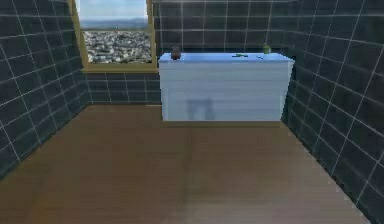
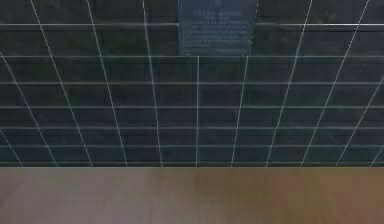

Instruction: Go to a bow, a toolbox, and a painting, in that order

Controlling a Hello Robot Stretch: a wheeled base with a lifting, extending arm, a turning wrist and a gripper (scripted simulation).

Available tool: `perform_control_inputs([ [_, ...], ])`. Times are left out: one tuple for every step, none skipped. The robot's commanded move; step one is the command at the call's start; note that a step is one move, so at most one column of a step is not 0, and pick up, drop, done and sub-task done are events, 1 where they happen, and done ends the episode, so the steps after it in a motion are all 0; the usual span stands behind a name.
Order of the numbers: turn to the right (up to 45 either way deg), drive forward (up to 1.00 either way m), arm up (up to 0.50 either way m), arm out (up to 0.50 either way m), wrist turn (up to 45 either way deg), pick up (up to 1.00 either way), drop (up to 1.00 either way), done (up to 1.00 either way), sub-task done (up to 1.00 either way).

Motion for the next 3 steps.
perform_control_inputs([
  [-45.0,0.0,0.0,0.0,0.0,0.0,0.0,0.0,0.0],
  [-45.0,0.0,0.0,0.0,0.0,0.0,0.0,0.0,0.0],
  [-45.0,0.0,0.0,0.0,0.0,0.0,0.0,0.0,0.0],
])
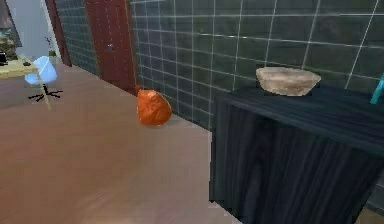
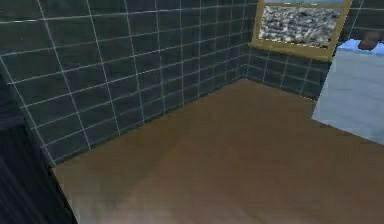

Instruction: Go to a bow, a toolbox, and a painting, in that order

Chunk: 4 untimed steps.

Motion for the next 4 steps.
perform_control_inputs([
  [-27.0,0.0,0.0,0.0,0.0,0.0,0.0,0.0,0.0],
  [0.0,1.0,0.0,0.0,0.0,0.0,0.0,0.0,0.0],
  [0.0,1.0,0.0,0.0,0.0,0.0,0.0,0.0,0.0],
  [0.0,1.0,0.0,0.0,0.0,0.0,0.0,0.0,0.0],
])
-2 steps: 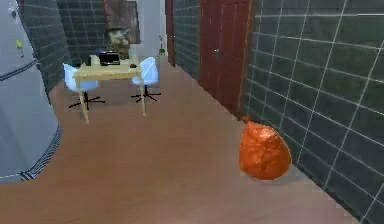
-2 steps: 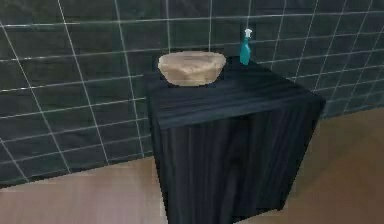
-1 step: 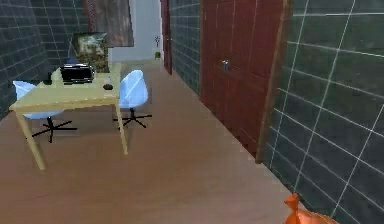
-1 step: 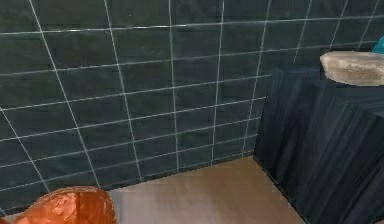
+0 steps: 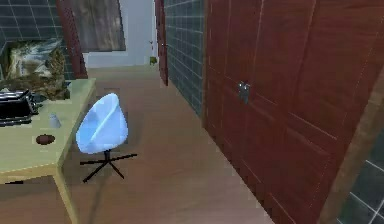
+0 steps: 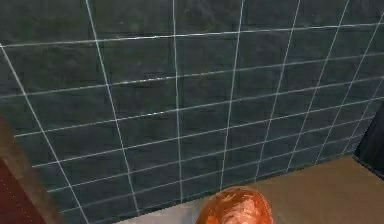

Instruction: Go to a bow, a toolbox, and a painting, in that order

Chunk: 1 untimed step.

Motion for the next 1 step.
perform_control_inputs([
  [-3.0,0.0,0.0,0.0,0.0,0.0,0.0,0.0,0.0],
])
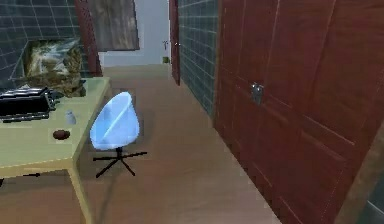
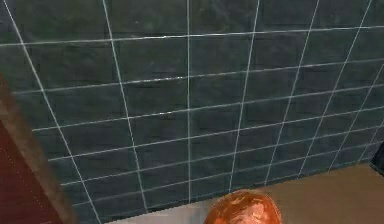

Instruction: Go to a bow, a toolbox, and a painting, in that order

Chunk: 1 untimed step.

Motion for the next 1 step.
perform_control_inputs([
  [0.0,1.0,0.0,0.0,0.0,0.0,0.0,0.0,0.0],
])
